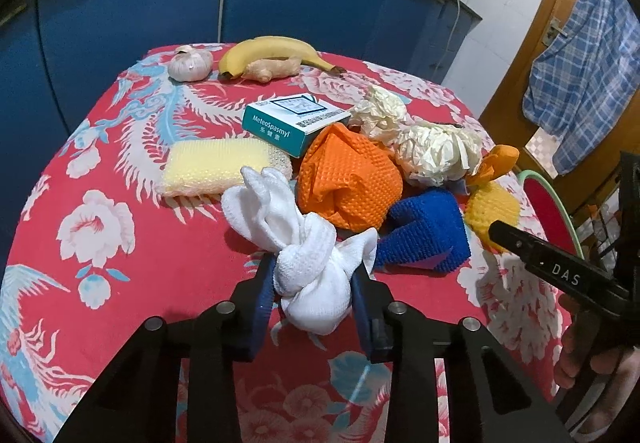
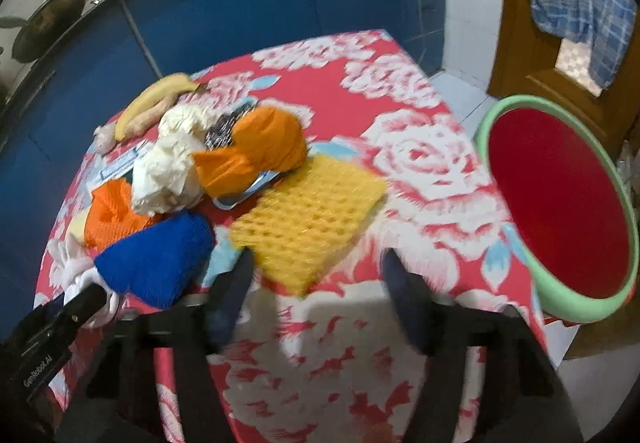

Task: Collect trash
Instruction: 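Grasp the white socks with the left tool while the right tool grasps the yellow foam net, then carry both items to the red bucket while the right tool releases the yellow net inside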

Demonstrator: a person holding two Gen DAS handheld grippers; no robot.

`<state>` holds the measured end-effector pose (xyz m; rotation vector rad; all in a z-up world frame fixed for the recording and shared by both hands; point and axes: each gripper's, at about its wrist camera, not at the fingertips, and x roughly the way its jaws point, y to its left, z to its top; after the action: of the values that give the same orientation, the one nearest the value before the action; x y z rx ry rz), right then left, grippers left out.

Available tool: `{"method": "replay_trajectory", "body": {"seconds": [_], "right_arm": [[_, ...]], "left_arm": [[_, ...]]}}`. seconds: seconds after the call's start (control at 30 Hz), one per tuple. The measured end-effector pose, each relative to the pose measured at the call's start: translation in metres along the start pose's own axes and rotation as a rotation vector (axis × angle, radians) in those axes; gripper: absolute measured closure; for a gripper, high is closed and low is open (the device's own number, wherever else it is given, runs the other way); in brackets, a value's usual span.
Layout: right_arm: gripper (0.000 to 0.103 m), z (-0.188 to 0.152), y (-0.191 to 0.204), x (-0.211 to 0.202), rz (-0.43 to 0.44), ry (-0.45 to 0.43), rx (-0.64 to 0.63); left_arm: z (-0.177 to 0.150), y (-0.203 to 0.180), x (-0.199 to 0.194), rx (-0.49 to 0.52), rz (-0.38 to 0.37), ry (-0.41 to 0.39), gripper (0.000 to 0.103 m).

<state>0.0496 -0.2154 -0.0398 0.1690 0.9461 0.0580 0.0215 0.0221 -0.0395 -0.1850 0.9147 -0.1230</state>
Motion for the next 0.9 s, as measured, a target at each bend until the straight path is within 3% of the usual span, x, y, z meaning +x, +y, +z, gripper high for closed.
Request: {"method": "replay_trajectory", "body": {"seconds": [0.1, 0.3, 0.63, 0.9], "right_arm": [[0.065, -0.001, -0.001, 0.0, 0.014, 0.003, 0.016], [0.094, -0.01, -0.001, -0.012, 0.043, -0.012, 0.022], [0.096, -0.027, -0.004, -0.068, 0.099, -0.1, -0.016], [0.096, -0.028, -0.025, -0.111, 0.095, -0.178, -0.002]], "left_arm": [[0.0, 0.0, -0.004, 0.005, -0.001, -0.01, 0.07], [0.002, -0.003, -0.019, 0.016, -0.002, -0.047, 0.07], [0.012, -0.022, -0.041, 0.038, -0.078, -0.071, 0.07], [0.026, -0.053, -0.055, 0.09, -0.145, -0.094, 0.07]]}}
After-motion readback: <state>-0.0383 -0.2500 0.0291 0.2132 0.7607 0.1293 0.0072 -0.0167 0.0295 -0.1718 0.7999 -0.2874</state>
